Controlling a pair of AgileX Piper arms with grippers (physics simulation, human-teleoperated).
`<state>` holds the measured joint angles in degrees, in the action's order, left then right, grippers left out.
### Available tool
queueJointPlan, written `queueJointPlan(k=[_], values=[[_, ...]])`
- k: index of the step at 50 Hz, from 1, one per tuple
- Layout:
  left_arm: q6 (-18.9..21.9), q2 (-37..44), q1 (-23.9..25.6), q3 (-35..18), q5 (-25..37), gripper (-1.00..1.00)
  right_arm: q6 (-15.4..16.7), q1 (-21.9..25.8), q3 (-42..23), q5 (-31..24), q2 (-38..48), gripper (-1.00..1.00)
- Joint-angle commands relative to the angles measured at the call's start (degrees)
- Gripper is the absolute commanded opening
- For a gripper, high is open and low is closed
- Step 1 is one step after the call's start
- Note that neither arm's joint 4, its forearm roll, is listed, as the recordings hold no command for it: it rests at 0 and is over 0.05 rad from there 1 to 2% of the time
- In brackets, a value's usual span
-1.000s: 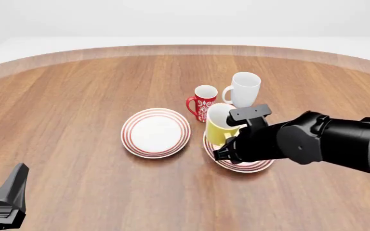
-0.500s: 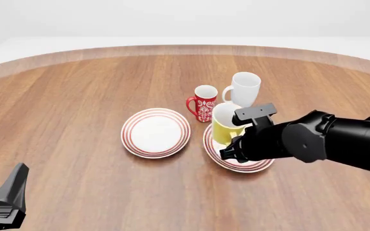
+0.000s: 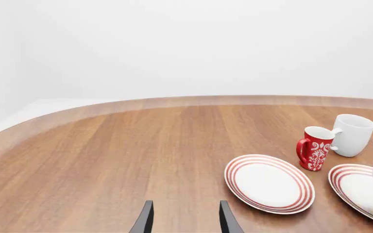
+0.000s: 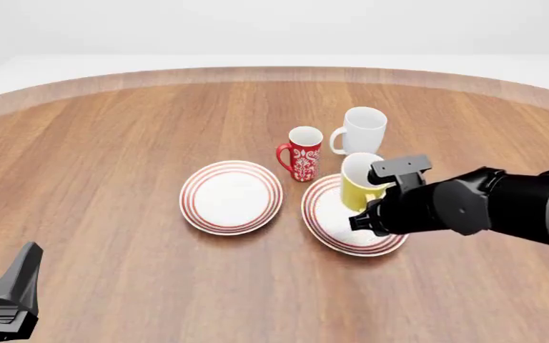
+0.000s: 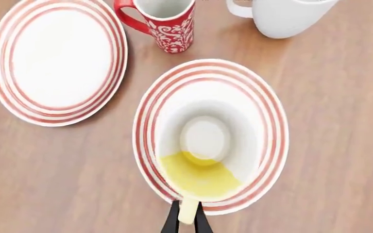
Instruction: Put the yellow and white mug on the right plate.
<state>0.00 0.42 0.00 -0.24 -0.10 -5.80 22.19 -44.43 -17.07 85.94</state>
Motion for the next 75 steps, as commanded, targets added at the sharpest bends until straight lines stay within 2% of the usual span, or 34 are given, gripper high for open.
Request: queueJointPlan(k=[1,5,7,21,30,47,48,75], values=[[0.0,0.0,0.0,0.0,0.0,1.0,0.2,-0.9,-1.1,2.1,3.0,-1.0],[0.0,0.0,0.0,0.0,0.0,1.0,0.4,-0.9,-2.3,2.0,4.1,-1.0],[0.0,0.0,0.0,0.0,0.0,1.0,-0.6,-0.2,-2.9,1.9,5.2,-1.0],[0.0,0.0,0.0,0.0,0.0,1.0,0.9,-2.0,-3.1,3.4,7.7,-1.0],[0.0,0.0,0.0,0.0,0.0,1.0,0.8,-2.5,-3.2,4.2,8.7,-1.0],[0.0,0.0,0.0,0.0,0.0,1.0,-0.3,-1.7,-3.8,4.0,9.9,-1.0],[0.0,0.0,0.0,0.0,0.0,1.0,-0.3,-1.8,-3.6,4.1,9.9,1.0],[0.0,0.0,0.0,0.0,0.0,1.0,-0.7,-1.5,-2.3,4.0,8.9,1.0]])
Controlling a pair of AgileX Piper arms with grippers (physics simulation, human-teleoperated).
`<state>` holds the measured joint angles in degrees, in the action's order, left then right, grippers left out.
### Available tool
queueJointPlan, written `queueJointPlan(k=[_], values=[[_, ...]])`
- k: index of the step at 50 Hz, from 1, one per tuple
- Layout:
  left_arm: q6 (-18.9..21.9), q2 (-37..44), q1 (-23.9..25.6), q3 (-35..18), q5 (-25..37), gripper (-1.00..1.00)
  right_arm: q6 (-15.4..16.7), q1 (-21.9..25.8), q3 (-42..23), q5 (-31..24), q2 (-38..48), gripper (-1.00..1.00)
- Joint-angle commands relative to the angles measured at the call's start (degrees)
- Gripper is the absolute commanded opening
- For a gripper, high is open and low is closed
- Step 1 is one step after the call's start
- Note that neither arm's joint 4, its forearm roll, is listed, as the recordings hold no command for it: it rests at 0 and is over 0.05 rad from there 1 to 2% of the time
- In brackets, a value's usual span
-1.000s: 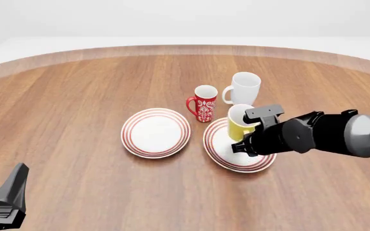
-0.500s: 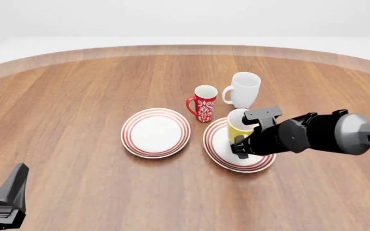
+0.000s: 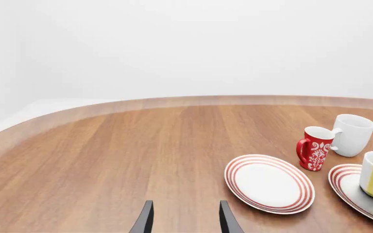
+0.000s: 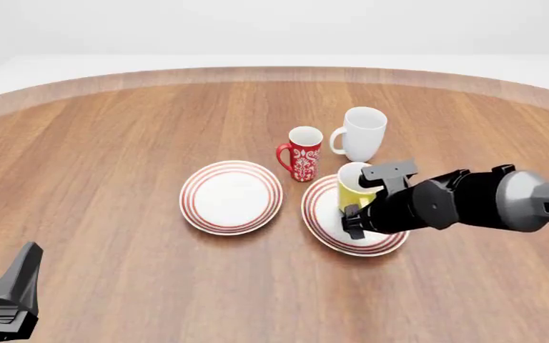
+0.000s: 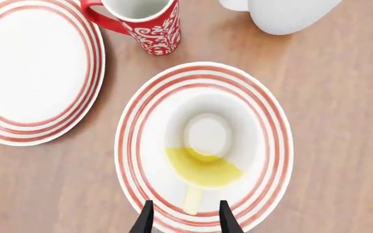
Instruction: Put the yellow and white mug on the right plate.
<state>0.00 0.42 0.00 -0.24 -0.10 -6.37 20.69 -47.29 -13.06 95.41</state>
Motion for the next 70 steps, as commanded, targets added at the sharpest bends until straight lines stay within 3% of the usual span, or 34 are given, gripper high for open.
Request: queueJointPlan(k=[1,35,56,70], values=[[0.0,0.0,0.0,0.0,0.0,1.0,-0.1,0.0,0.6,0.0,-0.7,1.0],[0.0,0.0,0.0,0.0,0.0,1.0,-2.5,2.3,7.6,-2.8,-12.2,1.0],[0.0,0.0,0.0,0.0,0.0,1.0,-1.8,3.0,8.8,-11.9,-27.8,1.0],[0.0,0.0,0.0,0.0,0.0,1.0,-3.0,3.1,9.4,-15.6,-35.6,1.0]])
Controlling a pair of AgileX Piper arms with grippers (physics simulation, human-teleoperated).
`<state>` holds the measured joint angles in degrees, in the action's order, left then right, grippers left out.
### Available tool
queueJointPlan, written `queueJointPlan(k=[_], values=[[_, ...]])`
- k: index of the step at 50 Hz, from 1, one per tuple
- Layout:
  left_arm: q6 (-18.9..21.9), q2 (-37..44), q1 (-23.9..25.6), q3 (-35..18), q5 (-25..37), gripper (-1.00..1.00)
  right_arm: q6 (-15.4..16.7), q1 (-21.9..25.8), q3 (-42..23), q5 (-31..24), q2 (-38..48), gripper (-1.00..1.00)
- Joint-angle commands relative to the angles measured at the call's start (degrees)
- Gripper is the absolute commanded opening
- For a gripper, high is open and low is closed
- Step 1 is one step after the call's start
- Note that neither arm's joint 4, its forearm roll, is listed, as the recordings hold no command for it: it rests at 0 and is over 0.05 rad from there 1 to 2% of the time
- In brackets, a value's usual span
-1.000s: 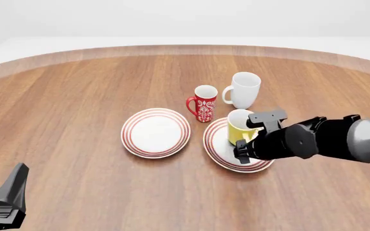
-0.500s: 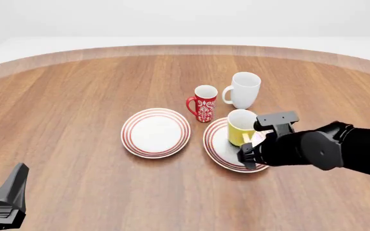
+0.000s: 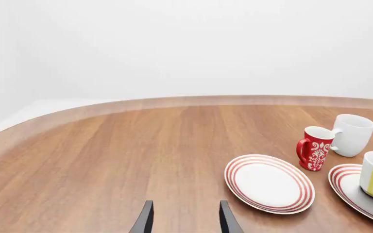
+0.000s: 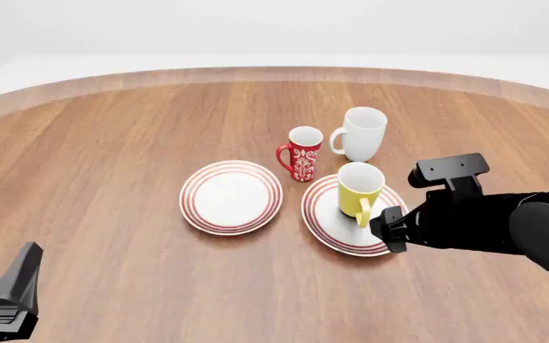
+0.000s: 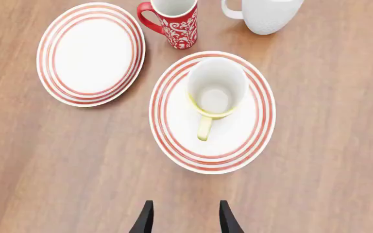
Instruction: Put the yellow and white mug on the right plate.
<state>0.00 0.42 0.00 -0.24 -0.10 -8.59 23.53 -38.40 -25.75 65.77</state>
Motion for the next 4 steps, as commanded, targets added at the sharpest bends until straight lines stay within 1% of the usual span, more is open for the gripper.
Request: queueJointPlan(k=[1,4], values=[[0.0,0.0,0.0,0.0,0.0,1.0,-0.9,0.3,0.6,-2.9,-6.2,1.0],[0.0,0.0,0.0,0.0,0.0,1.0,-1.4,0.2,1.4,-3.1,-7.8,1.0]])
